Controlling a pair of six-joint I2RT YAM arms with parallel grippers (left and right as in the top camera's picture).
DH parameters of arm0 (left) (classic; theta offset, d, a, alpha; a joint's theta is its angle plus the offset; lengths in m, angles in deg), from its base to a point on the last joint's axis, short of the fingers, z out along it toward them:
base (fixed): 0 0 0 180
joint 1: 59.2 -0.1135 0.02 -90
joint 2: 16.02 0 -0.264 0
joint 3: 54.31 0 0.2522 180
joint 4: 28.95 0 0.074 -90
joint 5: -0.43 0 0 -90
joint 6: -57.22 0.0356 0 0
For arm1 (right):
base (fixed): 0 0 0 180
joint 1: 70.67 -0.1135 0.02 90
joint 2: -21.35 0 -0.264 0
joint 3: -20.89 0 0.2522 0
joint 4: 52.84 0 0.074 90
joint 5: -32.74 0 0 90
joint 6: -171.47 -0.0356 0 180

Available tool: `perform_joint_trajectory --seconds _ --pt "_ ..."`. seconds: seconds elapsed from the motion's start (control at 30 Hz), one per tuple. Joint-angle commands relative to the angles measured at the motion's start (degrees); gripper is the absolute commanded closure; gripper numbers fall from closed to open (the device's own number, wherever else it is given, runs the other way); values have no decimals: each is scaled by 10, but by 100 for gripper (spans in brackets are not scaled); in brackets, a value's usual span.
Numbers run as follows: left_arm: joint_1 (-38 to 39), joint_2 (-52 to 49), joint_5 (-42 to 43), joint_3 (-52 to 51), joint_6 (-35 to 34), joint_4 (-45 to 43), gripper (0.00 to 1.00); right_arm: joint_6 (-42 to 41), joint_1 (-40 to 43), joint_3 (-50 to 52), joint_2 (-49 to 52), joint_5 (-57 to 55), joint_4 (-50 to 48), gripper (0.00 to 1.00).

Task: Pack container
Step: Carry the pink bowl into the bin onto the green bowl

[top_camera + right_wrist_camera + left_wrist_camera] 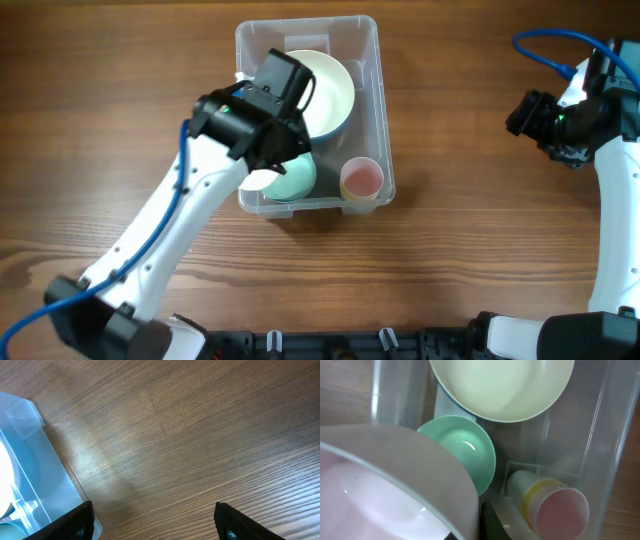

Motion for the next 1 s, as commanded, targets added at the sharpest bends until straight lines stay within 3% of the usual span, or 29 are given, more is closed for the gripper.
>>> perform_joint_trajectory --seconds 0.0,0.3,0.33,0.37,0.4,0.43,0.83,0.97 --pt "7 -14 11 7 7 -12 96 11 0 2 6 5 0 23" --pt "7 -16 12 7 8 -14 96 11 0 2 7 5 0 23" --pt "7 -16 11 7 8 -15 90 12 0 2 7 5 1 23" --pt "7 -16 11 7 8 -14 75 12 0 2 6 5 1 23" --pt "7 -16 11 7 8 -14 67 12 0 2 7 5 1 22" --pt "7 -16 11 7 8 -13 66 12 0 2 7 5 0 23" --pt "7 -16 10 7 13 -6 65 12 0 2 6 5 1 22" --pt "2 -16 -26 7 38 1 61 12 0 2 6 5 0 23"
